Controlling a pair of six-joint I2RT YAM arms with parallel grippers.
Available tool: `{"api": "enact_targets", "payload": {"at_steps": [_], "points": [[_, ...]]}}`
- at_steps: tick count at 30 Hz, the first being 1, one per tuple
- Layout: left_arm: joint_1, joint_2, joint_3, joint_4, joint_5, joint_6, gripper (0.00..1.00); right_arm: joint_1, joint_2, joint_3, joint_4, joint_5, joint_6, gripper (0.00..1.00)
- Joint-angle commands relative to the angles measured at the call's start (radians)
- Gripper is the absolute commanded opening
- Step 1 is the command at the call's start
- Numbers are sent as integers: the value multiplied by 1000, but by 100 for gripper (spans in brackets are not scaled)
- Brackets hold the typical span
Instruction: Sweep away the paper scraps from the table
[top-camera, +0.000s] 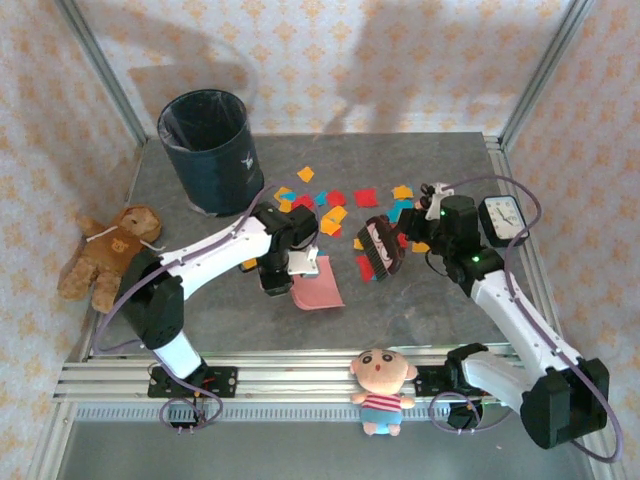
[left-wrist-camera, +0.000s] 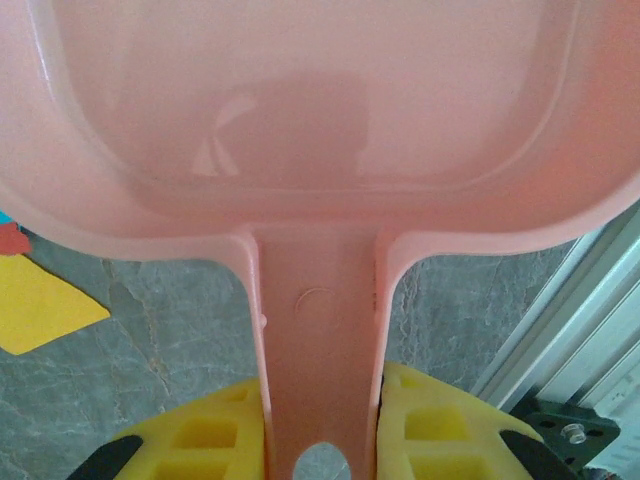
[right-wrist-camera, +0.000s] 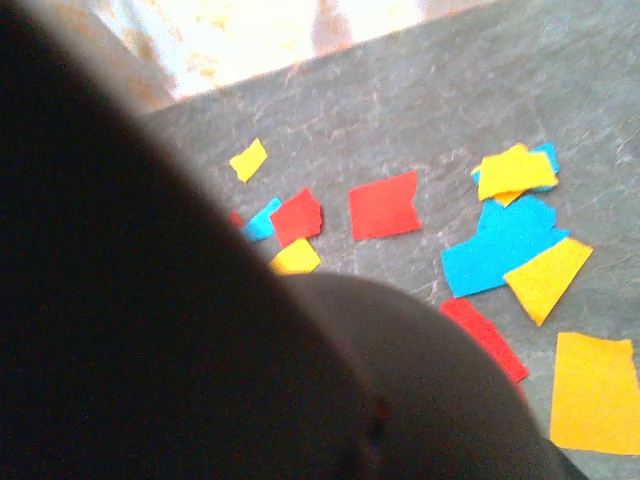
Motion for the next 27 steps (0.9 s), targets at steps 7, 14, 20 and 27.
{"api": "enact_targets", "payload": {"at_steps": [7, 14, 20, 27], "points": [[-25, 90, 99, -84, -15, -54, 0, 1, -96, 13, -128, 231, -83, 0], [-41, 141, 157, -97, -24, -62, 0, 2, -95, 5, -184, 265, -125, 0], [-43, 228, 237, -120, -30, -114, 0, 1, -69, 0, -195, 220, -137, 0], [-43, 304, 290, -117, -34, -164, 0, 3, -34, 5, -200, 112, -140, 0]]}}
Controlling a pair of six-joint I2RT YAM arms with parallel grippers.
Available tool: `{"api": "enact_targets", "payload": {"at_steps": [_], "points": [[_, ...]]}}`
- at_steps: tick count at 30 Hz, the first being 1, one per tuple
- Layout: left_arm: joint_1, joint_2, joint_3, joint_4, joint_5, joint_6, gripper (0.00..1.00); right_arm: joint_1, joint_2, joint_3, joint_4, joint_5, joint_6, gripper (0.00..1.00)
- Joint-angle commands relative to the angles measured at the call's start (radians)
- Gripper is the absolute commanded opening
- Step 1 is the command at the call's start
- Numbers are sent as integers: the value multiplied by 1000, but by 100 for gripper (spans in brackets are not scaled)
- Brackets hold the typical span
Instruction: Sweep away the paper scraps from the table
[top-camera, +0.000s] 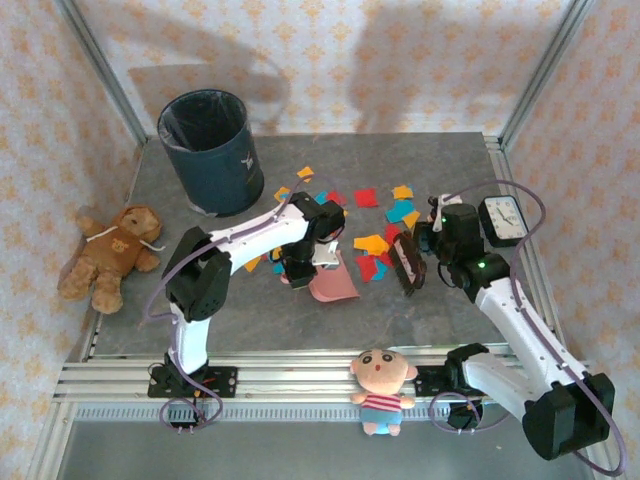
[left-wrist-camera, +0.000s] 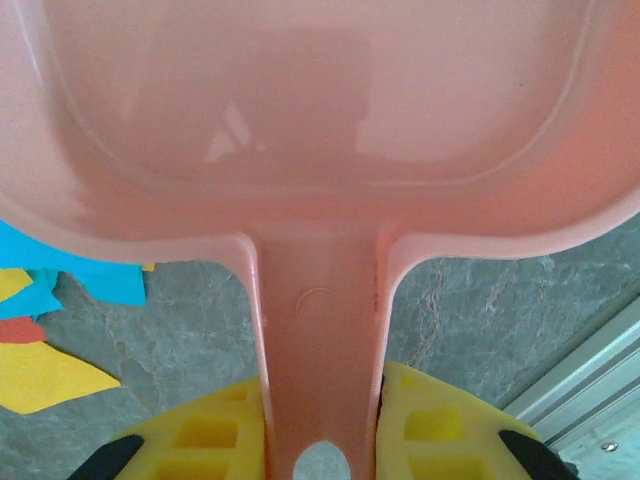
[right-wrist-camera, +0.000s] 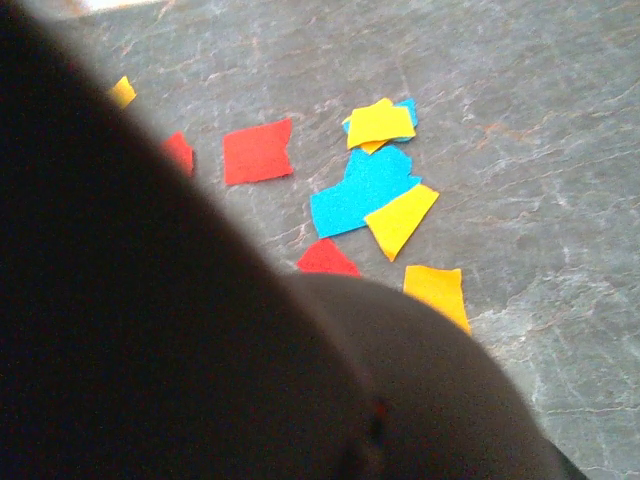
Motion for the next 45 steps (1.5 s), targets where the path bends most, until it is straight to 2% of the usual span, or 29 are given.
{"api": "enact_targets", "payload": {"at_steps": [1, 9, 16, 20, 27, 31, 34, 45], "points": [[-5, 20, 37, -37, -31, -46, 0, 3, 9, 5, 8, -71, -14, 0], [-6, 95, 82, -42, -19, -84, 0, 5, 43, 10, 34, -198, 10, 0], [-9, 105, 97, -30, 7, -80, 0, 5, 17, 19, 59, -240, 28, 0], [-9, 100, 85, -27, 6, -78, 0, 5, -31, 6, 73, -202, 19, 0], [-9, 86, 62, -13, 0, -83, 0, 4, -120, -36, 92, -60, 15, 0], [-9, 86, 61, -11, -2, -89, 0, 5, -122, -36, 59, 57, 10, 0], [-9, 88, 62, -10, -2, -91, 0, 6, -107, -33, 39, 76, -8, 0], [-9, 113, 79, 3, 4, -102, 0, 9, -11, -27, 37, -100, -20, 0]]}}
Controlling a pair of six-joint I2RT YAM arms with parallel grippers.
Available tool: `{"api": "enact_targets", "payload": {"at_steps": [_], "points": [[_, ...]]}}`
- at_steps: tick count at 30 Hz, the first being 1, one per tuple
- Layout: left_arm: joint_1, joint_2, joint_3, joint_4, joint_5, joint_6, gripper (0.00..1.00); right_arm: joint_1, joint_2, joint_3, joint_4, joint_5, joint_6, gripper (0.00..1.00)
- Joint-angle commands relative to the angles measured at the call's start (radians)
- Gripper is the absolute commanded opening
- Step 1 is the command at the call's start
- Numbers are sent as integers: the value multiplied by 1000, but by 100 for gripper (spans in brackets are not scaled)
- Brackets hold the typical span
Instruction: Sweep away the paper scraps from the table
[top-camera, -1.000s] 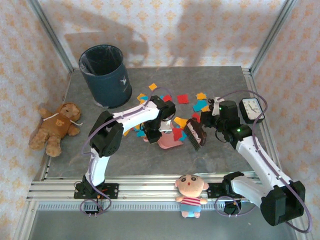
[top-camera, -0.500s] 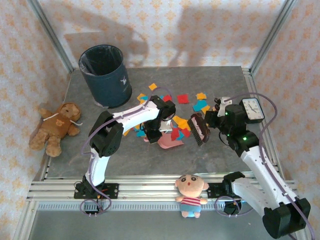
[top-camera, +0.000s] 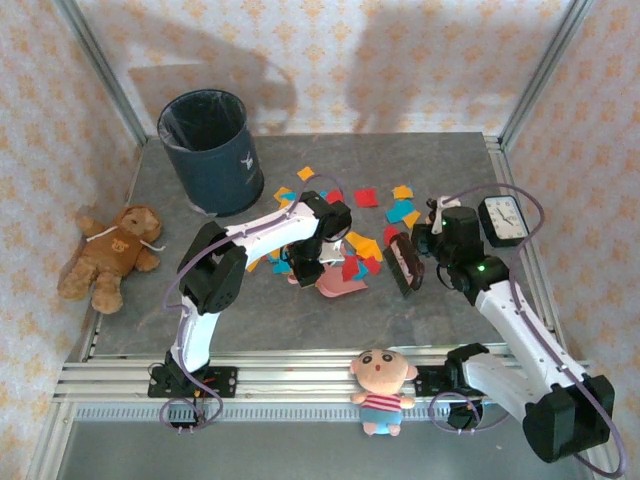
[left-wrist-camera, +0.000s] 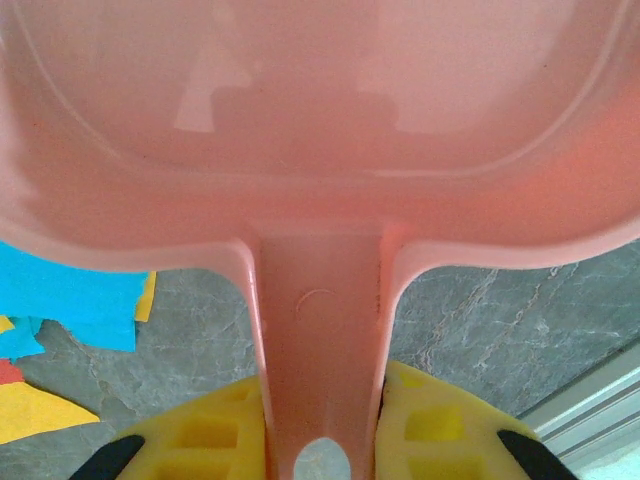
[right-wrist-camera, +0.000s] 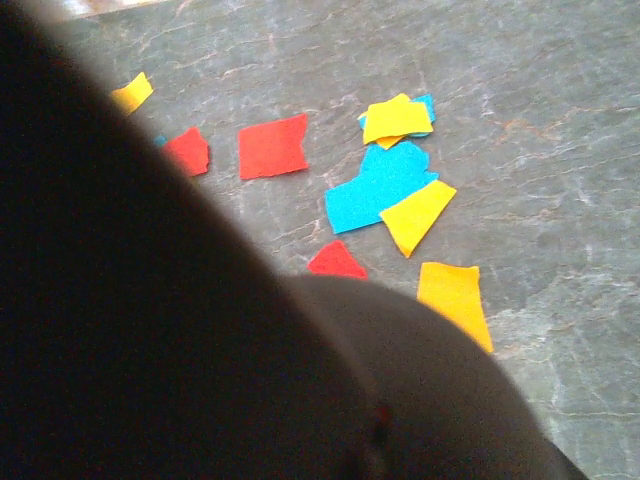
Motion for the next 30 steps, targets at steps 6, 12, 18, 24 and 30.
{"api": "enact_targets", "payload": {"at_steps": [6, 12, 18, 24, 30], "points": [[-8, 31, 19, 9, -11, -26, 0, 13, 33, 19, -5, -187, -28, 0], [-5, 36, 20, 20, -33, -39, 0, 15, 35, 48, -22, -258, -40, 0], [15, 19, -7, 33, -56, -57, 0, 16, 11, 82, -60, -187, -65, 0], [39, -6, -47, 49, -59, -67, 0, 15, -8, 99, -43, -137, -58, 0], [46, -1, -54, 50, -58, -69, 0, 14, 15, 104, 71, -96, -34, 0]]}}
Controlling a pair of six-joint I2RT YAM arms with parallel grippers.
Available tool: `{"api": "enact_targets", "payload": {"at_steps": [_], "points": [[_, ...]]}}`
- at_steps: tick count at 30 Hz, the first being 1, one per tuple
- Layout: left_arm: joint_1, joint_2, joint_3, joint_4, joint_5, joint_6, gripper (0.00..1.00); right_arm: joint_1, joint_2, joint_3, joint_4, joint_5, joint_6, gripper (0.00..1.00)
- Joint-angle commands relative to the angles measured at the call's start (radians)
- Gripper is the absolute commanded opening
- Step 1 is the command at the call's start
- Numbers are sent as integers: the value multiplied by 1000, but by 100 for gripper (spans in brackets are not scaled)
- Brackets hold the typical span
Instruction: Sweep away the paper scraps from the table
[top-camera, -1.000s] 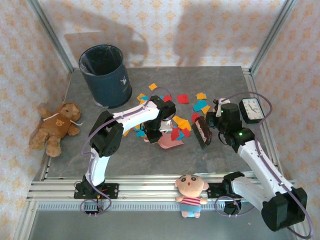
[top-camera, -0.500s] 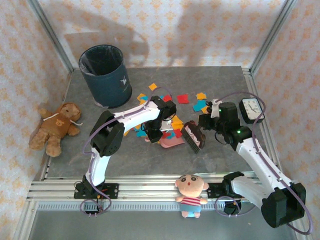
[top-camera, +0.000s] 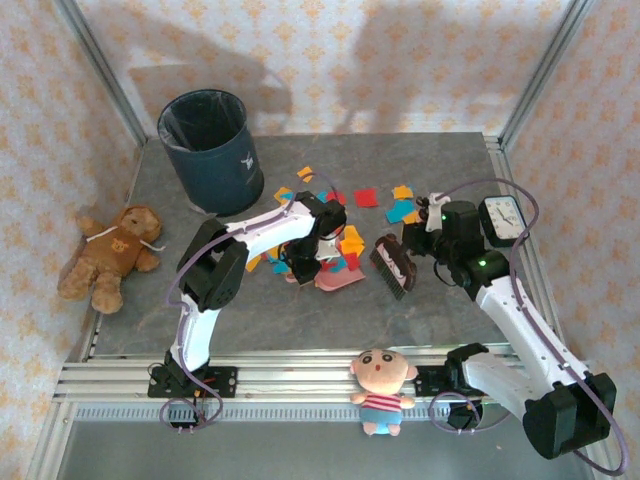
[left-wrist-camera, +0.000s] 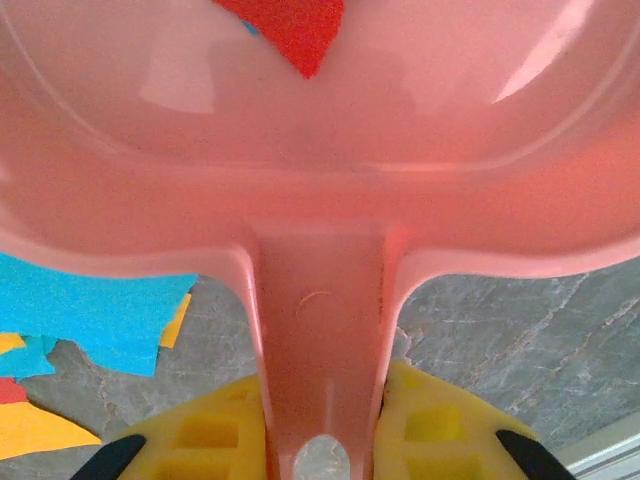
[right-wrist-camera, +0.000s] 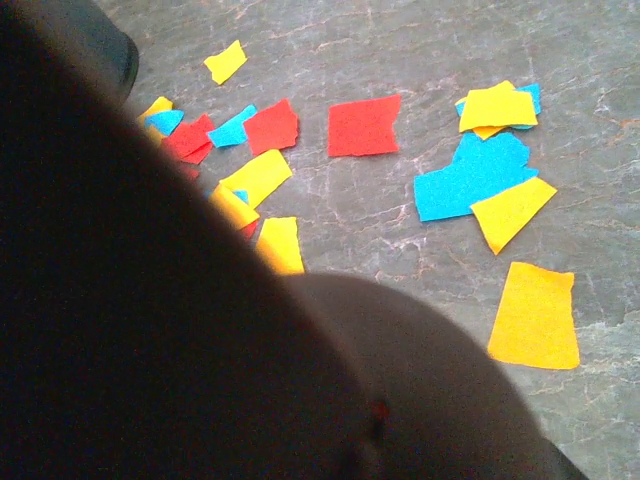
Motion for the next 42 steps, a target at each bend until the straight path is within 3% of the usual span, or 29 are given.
{"api": "enact_targets", "payload": {"at_steps": [1, 9, 25, 30, 42], "points": [[9, -12, -14, -18, -44, -24, 0, 7, 10, 45, 135, 56, 18, 0], [11, 1, -5, -18, -30, -23, 0, 7, 167, 126, 268, 115, -1, 0], [11, -9, -17, -1, -17, -30, 0, 23, 466, 281, 317, 33, -64, 0], [11, -9, -16, 3, -15, -30, 0, 40, 499, 295, 269, -28, -94, 0], [11, 3, -8, 8, -20, -31, 0, 83, 449, 242, 175, -33, -113, 0]]}}
